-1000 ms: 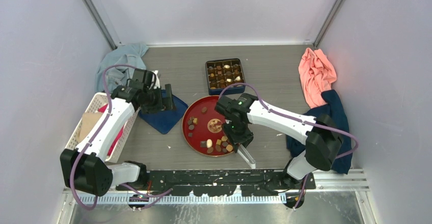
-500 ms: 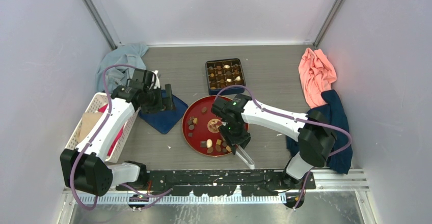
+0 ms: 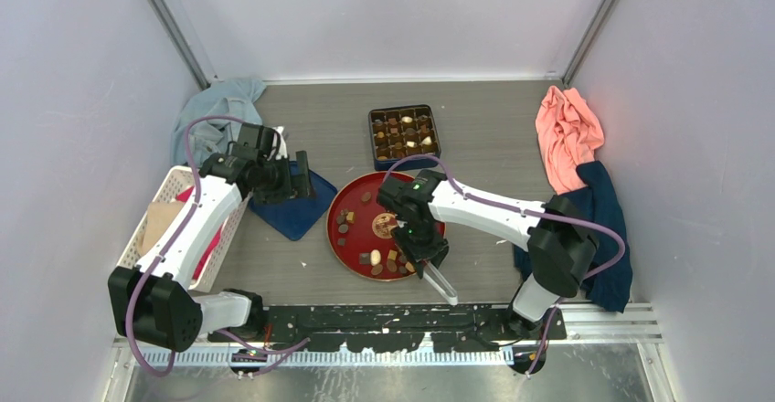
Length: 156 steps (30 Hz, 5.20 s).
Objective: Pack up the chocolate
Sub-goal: Pick up the fake chocolate from the plate, then place the fake chocolate in the packing box, then pick up the fake chocolate from the plate.
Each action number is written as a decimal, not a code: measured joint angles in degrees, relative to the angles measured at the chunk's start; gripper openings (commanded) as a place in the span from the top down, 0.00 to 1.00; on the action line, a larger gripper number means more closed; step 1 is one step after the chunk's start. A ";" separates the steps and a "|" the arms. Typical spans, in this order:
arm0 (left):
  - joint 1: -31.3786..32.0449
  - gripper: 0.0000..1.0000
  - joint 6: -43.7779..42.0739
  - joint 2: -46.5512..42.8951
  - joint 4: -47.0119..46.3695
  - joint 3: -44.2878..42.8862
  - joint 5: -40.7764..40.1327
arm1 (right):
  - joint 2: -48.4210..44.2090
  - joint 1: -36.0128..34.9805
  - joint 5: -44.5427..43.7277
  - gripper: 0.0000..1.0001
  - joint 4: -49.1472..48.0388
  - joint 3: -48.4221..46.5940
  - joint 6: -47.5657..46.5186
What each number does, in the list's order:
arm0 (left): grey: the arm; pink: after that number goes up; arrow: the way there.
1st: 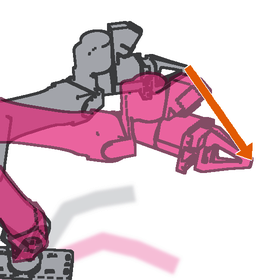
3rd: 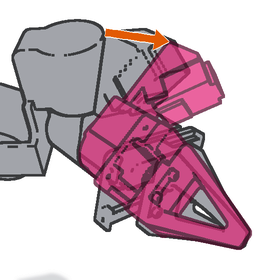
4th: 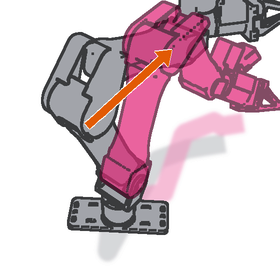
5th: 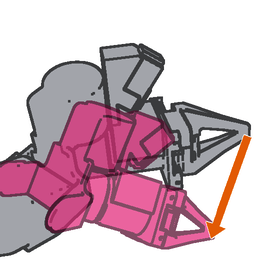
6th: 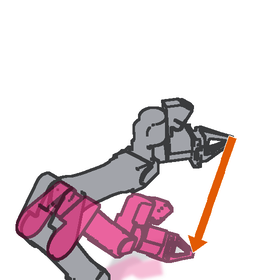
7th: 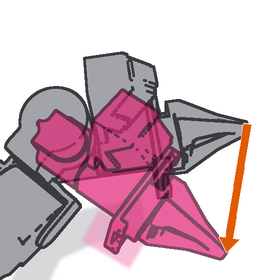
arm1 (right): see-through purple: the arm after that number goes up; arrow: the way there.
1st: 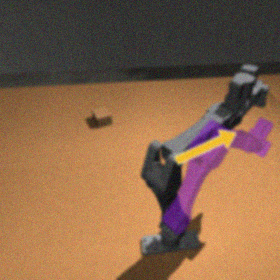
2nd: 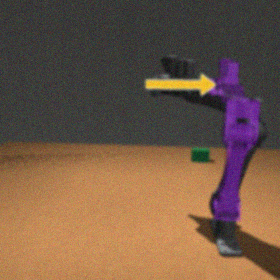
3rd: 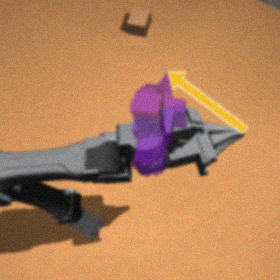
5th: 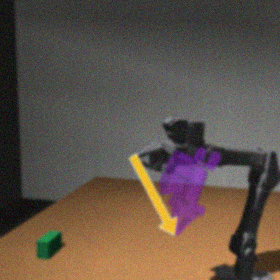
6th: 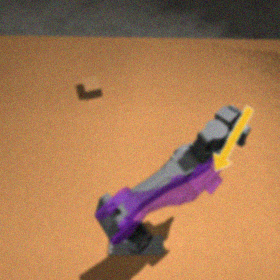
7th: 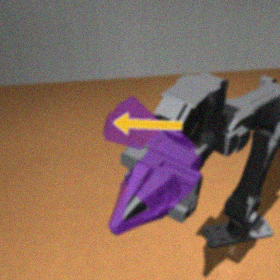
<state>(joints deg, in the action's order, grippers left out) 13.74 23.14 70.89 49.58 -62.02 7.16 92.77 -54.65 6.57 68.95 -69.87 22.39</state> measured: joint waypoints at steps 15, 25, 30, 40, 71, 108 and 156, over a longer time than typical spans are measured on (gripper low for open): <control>0.00 0.11 0.00 -0.20 0.31 0.00 -0.07 | 2.03 0.00 1.09 0.70 -2.56 0.09 -0.39; 0.00 0.11 0.00 -1.27 0.42 0.07 -0.20 | 2.03 0.44 -0.04 0.77 -1.99 -0.68 -0.81; 0.00 0.11 0.00 -1.31 0.44 0.35 -0.48 | 1.99 2.84 -1.55 0.77 -0.83 -4.42 -1.29; 0.00 0.11 -0.02 -1.31 0.39 0.35 -0.76 | 1.97 11.08 -2.36 0.77 0.59 -11.13 -1.75; 0.00 0.11 -1.60 8.90 -1.42 -4.39 -1.55 | 20.59 27.80 -0.87 0.77 1.11 -36.04 -0.55; 0.00 0.11 -2.60 11.19 -2.19 -5.29 -1.99 | 26.25 28.89 0.11 0.62 -1.75 -38.29 0.13; 0.00 0.11 -1.36 3.34 -1.09 -0.83 -2.21 | -0.87 14.80 -0.87 0.68 -0.13 -15.15 0.70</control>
<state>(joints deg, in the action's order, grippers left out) 13.74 21.78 74.24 48.49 -62.85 4.95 91.90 -39.86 5.69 68.82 -85.01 23.09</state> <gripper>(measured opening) 0.889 0.329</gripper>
